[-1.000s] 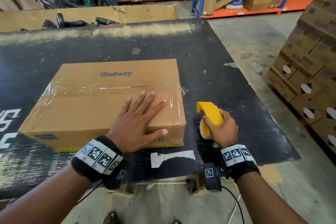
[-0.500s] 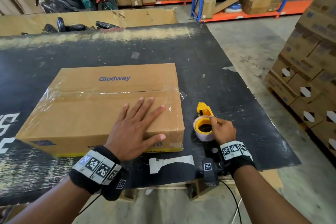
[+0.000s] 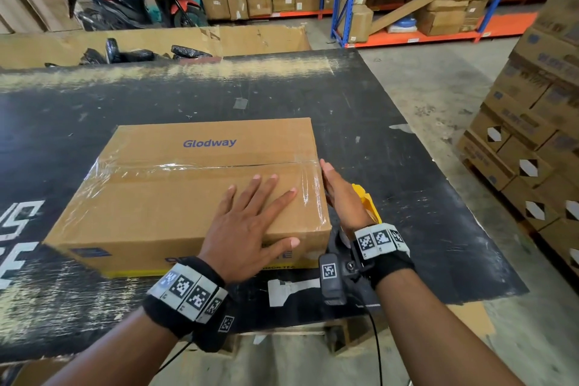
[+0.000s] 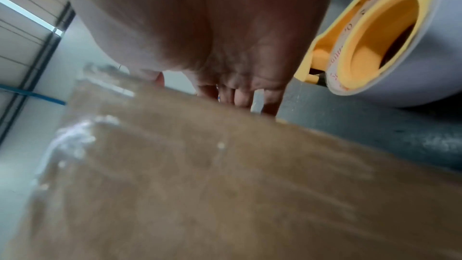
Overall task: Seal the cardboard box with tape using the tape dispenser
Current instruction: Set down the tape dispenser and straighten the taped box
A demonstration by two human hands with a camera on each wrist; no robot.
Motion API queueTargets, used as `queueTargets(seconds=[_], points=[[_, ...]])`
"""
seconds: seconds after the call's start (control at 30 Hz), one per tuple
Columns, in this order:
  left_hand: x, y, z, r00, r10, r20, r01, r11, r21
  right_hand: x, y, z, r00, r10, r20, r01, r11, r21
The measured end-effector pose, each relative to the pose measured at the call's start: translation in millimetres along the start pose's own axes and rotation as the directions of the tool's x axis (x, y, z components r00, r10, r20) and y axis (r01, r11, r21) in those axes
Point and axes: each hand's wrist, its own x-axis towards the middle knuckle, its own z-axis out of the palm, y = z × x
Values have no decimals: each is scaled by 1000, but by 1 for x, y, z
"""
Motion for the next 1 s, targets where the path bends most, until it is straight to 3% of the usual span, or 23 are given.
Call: queueTargets(seconds=[0.23,0.37,0.43,0.53,0.63,0.87,1.0], points=[[-2,-1,0,1000,6,-14,-6,999,-52,-3,5,5,982,181,45,-180,983,-24],[-15,-21,-15,1000,4,-25,-11,960,-280,-3,10,4,979,202,19,-202,979,-7],[-33,-50,-24,993,-88,-78,54,932,-359,-4,9,4,992,99,-77,-104,993,-59],[-68,-117,-29,943,-285,-174,218,920,-325,-28,-7,16,986,-47,-162,13,978,-207],[-107,-180,-22,889,-437,-136,393,881,-262,-55,-15,37,980,-120,-161,54,929,-366],[-149,-218,-9,911,-390,-134,364,913,-182,-63,-25,70,971,-129,-199,-3,833,-553],[-166,-227,-17,912,-350,-212,255,892,-374,-77,-30,76,956,-185,-227,46,860,-508]])
